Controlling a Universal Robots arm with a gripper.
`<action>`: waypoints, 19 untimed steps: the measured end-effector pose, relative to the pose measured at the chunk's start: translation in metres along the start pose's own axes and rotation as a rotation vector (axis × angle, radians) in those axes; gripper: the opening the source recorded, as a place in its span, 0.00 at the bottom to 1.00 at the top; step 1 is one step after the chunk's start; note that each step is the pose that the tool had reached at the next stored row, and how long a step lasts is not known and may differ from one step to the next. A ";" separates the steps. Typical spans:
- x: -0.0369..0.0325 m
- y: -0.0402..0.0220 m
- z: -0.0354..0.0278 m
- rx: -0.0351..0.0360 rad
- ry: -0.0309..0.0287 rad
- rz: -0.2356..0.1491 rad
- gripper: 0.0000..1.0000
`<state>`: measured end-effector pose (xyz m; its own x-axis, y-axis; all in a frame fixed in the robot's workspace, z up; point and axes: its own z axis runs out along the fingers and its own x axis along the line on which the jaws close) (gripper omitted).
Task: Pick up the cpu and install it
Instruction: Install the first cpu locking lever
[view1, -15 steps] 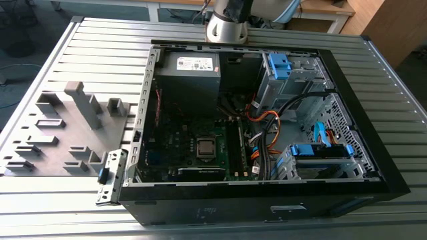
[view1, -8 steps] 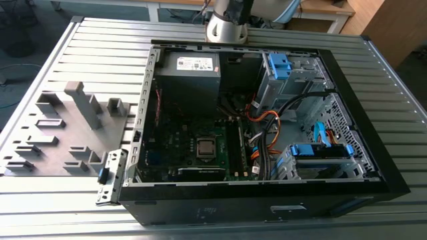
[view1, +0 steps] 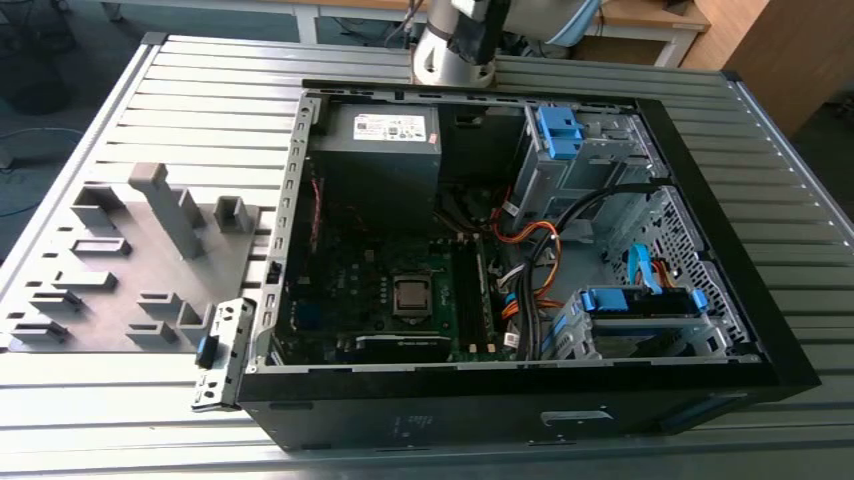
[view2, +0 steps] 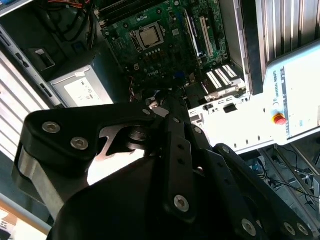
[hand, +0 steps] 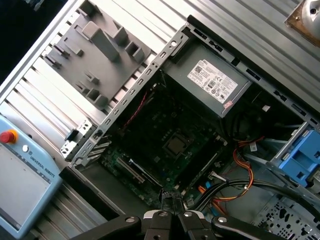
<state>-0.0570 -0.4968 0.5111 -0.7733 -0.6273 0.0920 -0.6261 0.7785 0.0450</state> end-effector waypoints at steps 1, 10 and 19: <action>-0.0001 0.0000 0.0009 0.0003 -0.0004 0.000 0.11; -0.0006 -0.0003 0.0070 0.0022 -0.0027 0.000 0.11; -0.0010 -0.0005 0.0112 0.0027 -0.0035 0.000 0.11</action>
<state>-0.0570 -0.4968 0.4998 -0.7738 -0.6273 0.0885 -0.6263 0.7785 0.0422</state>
